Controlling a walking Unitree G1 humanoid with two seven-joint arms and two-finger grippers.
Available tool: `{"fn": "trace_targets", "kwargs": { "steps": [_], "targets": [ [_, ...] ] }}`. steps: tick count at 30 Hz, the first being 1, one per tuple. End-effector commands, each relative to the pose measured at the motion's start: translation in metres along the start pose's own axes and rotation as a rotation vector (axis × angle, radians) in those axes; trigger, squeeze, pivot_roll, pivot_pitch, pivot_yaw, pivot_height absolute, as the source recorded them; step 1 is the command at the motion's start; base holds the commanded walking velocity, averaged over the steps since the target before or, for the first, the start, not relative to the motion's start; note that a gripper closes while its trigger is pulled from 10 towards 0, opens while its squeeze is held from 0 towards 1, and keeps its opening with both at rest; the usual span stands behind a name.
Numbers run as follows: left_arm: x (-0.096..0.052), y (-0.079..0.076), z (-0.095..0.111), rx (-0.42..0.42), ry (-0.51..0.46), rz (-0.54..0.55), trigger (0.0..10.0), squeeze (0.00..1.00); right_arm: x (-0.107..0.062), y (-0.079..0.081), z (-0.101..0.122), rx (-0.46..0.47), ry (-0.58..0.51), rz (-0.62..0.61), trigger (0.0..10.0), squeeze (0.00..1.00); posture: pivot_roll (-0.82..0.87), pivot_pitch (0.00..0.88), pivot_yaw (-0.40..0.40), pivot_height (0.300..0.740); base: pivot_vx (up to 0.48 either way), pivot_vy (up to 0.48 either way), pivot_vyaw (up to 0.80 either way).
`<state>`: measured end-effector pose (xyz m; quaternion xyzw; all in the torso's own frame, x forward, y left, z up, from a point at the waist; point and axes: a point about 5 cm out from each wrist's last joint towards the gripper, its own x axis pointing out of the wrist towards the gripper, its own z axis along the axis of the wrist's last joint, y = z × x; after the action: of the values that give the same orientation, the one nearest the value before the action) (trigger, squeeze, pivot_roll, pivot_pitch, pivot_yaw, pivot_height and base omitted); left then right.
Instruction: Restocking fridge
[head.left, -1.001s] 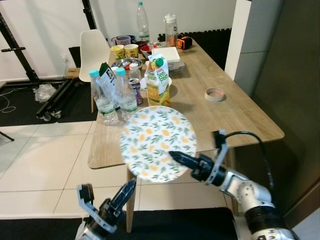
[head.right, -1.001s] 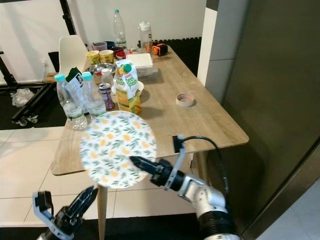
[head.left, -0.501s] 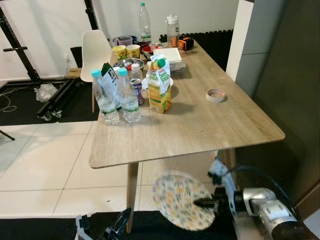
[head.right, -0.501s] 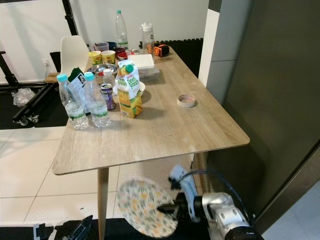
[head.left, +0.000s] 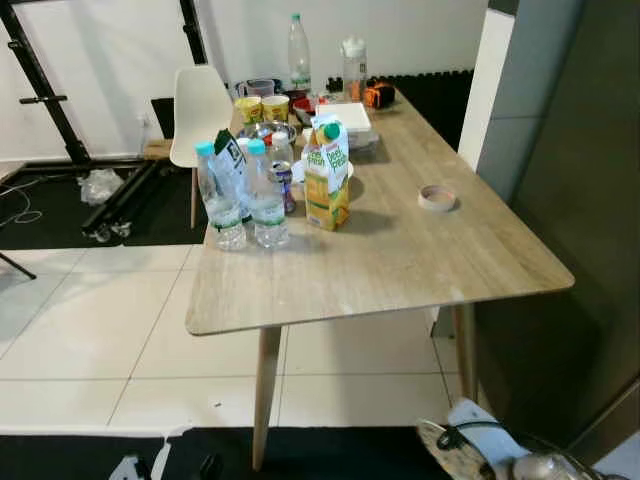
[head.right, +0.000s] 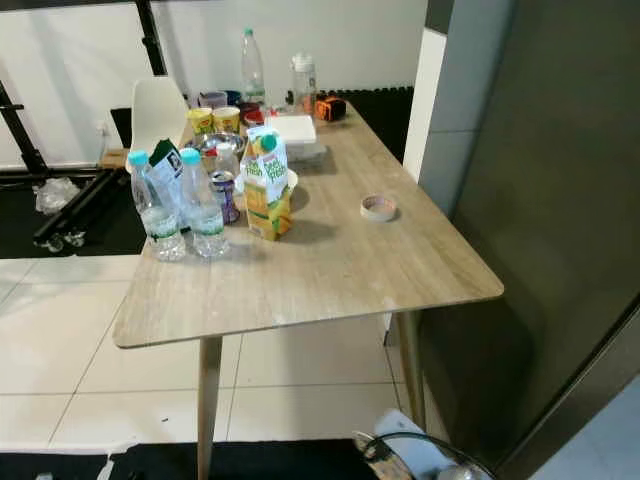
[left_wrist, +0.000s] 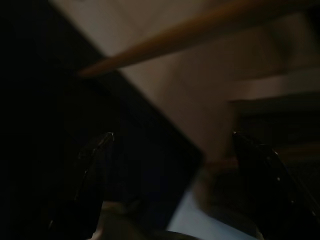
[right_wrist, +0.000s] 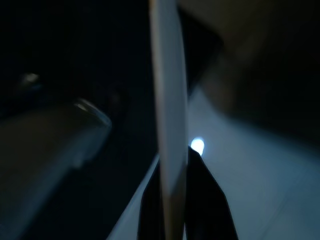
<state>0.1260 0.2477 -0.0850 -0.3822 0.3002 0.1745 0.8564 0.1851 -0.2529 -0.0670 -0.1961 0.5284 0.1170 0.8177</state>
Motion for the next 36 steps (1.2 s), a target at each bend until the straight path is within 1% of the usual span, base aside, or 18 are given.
{"fn": "trace_targets", "kwargs": {
  "steps": [1,2,3,6,7,9,10,12,13,15,17,19,20,21,26,29,32,36],
  "targets": [
    [-0.002,0.007,0.003,0.051,0.011,0.044,10.0,0.0,0.001,0.004,-0.011,0.121,0.019,-0.022,10.0,0.0,-0.06,0.0,0.004,0.74,0.0,0.0,0.0],
    [-0.003,0.007,-0.001,0.067,0.03,0.054,10.0,0.0,0.001,0.009,-0.023,0.192,0.04,-0.027,10.0,0.0,-0.06,0.0,0.004,0.74,0.0,0.0,0.0],
    [-0.003,0.007,-0.004,0.077,0.042,0.06,10.0,0.0,0.001,0.012,-0.03,0.237,0.055,-0.031,10.0,0.0,-0.06,0.0,0.004,0.74,0.0,0.0,0.0],
    [-0.003,0.007,-0.004,0.077,0.042,0.06,10.0,0.0,0.001,0.012,-0.03,0.237,0.055,-0.031,10.0,0.0,-0.06,0.0,0.004,0.74,0.0,0.0,0.0],
    [-0.005,0.009,-0.008,0.088,0.064,0.081,10.0,0.0,0.0,0.02,-0.046,0.307,0.095,-0.03,10.0,0.0,-0.06,0.0,0.005,0.74,0.0,0.0,0.0],
    [-0.005,0.009,-0.008,0.088,0.064,0.081,10.0,0.0,0.0,0.02,-0.046,0.307,0.095,-0.03,10.0,0.0,-0.06,0.0,0.005,0.74,0.0,0.0,0.0],
    [-0.005,0.009,-0.012,0.097,0.079,0.096,10.0,0.0,-0.001,0.03,-0.062,0.315,0.15,-0.02,10.0,0.0,-0.07,0.0,0.003,0.74,0.0,0.0,-0.78],
    [-0.004,0.006,-0.017,0.118,0.093,0.102,10.0,0.0,-0.003,0.047,-0.08,0.278,0.22,0.014,10.0,0.0,-0.07,0.0,0.004,0.74,0.0,0.0,-0.76],
    [-0.004,0.006,-0.017,0.118,0.093,0.102,10.0,0.0,-0.003,0.047,-0.08,0.278,0.22,0.014,10.0,0.0,-0.07,0.0,0.004,0.74,0.0,0.0,-0.76],
    [-0.002,0.002,-0.018,0.145,0.097,0.102,10.0,0.0,-0.002,0.054,-0.082,0.264,0.231,0.021,10.0,0.0,-0.07,0.0,0.008,0.74,0.0,0.0,-0.76],
    [-0.002,0.002,-0.018,0.145,0.097,0.102,10.0,0.0,-0.002,0.054,-0.082,0.264,0.231,0.021,10.0,0.0,-0.07,0.0,0.008,0.74,0.0,0.0,-0.76],
    [0.001,-0.002,-0.019,0.184,0.111,0.1,10.0,0.0,-0.001,0.053,-0.076,0.215,0.224,0.022,10.0,0.0,-0.07,0.0,0.008,0.74,0.0,0.0,-0.76],
    [0.001,-0.002,-0.019,0.184,0.111,0.1,10.0,0.0,-0.001,0.053,-0.076,0.215,0.224,0.022,10.0,0.0,-0.07,0.0,0.008,0.74,0.0,0.0,-0.76],
    [0.002,-0.003,-0.019,0.195,0.114,0.099,10.0,0.0,0.0,0.052,-0.073,0.194,0.219,0.022,10.0,0.0,-0.07,0.0,0.008,0.74,0.0,0.0,-0.76],
    [0.004,-0.006,-0.018,0.206,0.111,0.094,10.0,0.0,0.001,0.05,-0.067,0.171,0.208,0.02,10.0,0.0,-0.07,0.0,0.008,0.74,0.0,0.0,-0.76],
    [0.004,-0.008,-0.022,0.21,0.133,0.079,10.0,0.0,0.002,0.054,-0.064,0.125,0.209,0.033,10.0,0.0,-0.07,0.0,0.009,0.74,0.0,0.0,-0.76],
    [0.004,-0.009,-0.024,0.21,0.136,0.077,10.0,0.0,0.003,0.055,-0.064,0.12,0.21,0.036,10.0,0.0,-0.07,0.0,0.009,0.74,0.0,0.0,-0.76],
    [0.002,-0.008,-0.03,0.229,0.164,0.074,10.0,0.0,0.002,0.058,-0.066,0.114,0.216,0.042,10.0,0.0,-0.07,0.0,0.009,0.74,0.0,0.0,-0.76]
  ]
}}
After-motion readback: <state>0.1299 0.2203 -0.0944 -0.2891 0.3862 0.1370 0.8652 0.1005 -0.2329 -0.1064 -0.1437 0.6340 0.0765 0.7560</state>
